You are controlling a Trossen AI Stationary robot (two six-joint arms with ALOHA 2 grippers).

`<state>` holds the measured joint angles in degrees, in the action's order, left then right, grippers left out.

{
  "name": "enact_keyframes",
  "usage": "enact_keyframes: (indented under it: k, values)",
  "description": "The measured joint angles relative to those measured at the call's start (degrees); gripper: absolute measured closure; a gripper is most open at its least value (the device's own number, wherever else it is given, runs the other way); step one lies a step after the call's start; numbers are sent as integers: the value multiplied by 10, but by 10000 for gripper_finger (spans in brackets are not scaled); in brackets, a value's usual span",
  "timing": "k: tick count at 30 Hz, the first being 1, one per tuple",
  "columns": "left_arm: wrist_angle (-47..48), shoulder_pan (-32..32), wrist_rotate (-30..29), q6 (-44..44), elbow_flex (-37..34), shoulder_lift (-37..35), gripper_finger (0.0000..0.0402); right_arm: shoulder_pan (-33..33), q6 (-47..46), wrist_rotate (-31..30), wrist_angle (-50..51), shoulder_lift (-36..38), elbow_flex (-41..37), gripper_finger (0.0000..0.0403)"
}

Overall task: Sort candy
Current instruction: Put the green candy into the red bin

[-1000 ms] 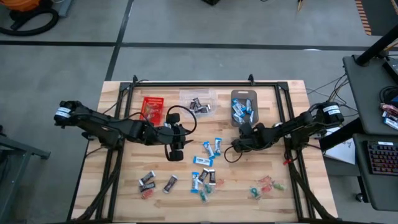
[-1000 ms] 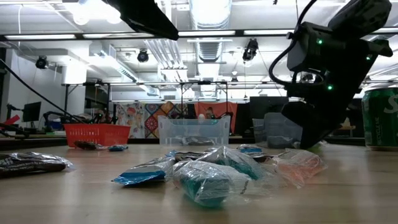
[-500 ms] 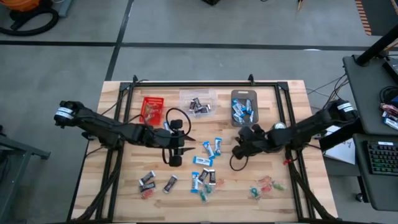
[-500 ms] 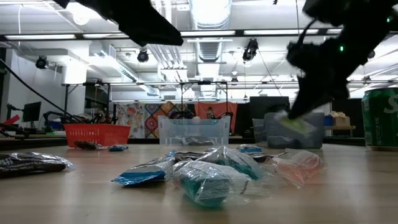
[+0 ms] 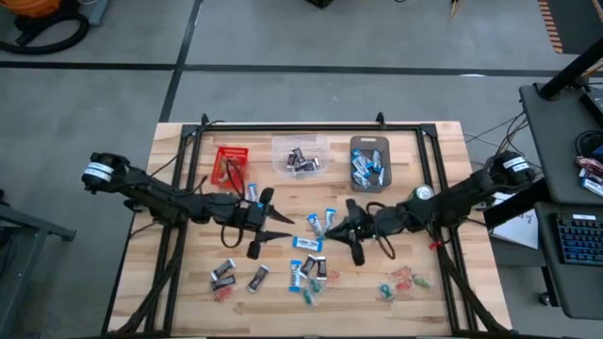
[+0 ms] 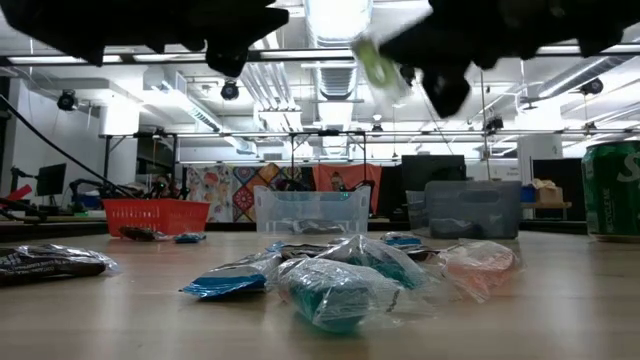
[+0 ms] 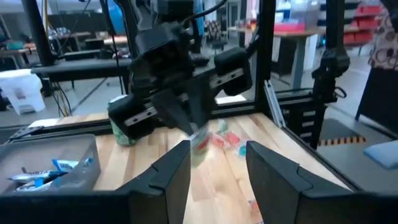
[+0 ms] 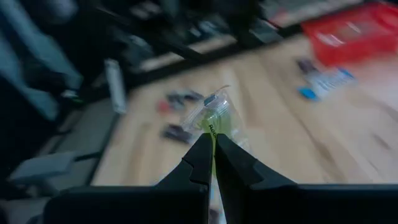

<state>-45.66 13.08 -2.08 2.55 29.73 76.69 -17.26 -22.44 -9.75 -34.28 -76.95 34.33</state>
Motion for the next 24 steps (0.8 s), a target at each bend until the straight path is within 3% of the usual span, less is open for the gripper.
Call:
enact_keyframes:
  k: [7, 13, 15, 19, 24]
  values:
    - [-80, 2, 17, -8, -27, 16, 263, 11, 57, 72, -128, -62, 27, 394]
    - [-126, 2, 44, -16, 0, 94, 263, 26, 88, 142, -127, -97, 81, 394]
    - [-127, 2, 60, -16, 13, 117, 263, 27, 93, 147, -127, -104, 96, 394]
    - [-144, 3, 148, -12, 41, 156, 263, 27, 105, 155, -125, -105, 106, 394]
    - [-150, 2, 152, -14, 70, 183, 263, 27, 106, 162, -117, -103, 106, 394]
